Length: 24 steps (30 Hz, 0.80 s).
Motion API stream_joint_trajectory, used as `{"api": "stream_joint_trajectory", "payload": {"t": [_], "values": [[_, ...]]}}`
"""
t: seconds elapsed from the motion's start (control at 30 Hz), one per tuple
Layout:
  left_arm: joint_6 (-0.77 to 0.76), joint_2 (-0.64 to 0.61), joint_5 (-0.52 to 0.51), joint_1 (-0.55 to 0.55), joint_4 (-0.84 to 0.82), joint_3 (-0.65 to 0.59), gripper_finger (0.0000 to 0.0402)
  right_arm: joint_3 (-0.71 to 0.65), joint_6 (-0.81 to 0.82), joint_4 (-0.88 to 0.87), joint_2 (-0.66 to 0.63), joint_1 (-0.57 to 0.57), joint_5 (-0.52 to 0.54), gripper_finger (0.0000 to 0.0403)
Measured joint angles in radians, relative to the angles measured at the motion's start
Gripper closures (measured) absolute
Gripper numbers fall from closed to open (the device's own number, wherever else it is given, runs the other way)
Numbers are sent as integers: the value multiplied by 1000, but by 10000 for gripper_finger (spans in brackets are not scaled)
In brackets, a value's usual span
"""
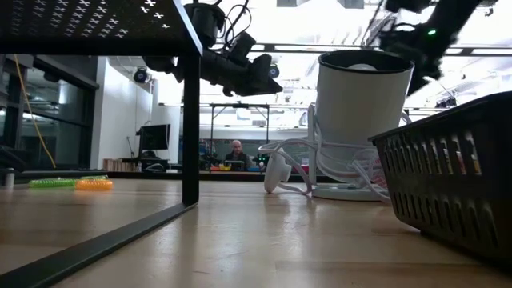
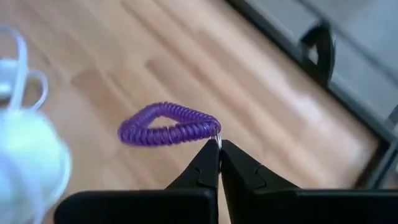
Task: Pick & Place Office Desk Supplies
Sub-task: Put the purple spring keychain into the green bin
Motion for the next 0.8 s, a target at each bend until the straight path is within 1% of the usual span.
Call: {"api": "stream_joint_trajectory", "payload": {"t": [0.2,0.33,0.6,0.73,0.8], "values": [[-1,0,0,0,0,0,295,0,192,-241,-98,56,-63,400],[-3,0,0,0,0,0,295,0,269,-355,-118,92,-142,400],[-3,0,1,0,-1,0,295,0,355,-489,-74,182,-290,400],[-3,0,1,0,-2,0,295,0,365,-534,-23,219,-376,400],[-3,0,1,0,-3,0,295,0,364,-545,9,234,-393,400]]}}
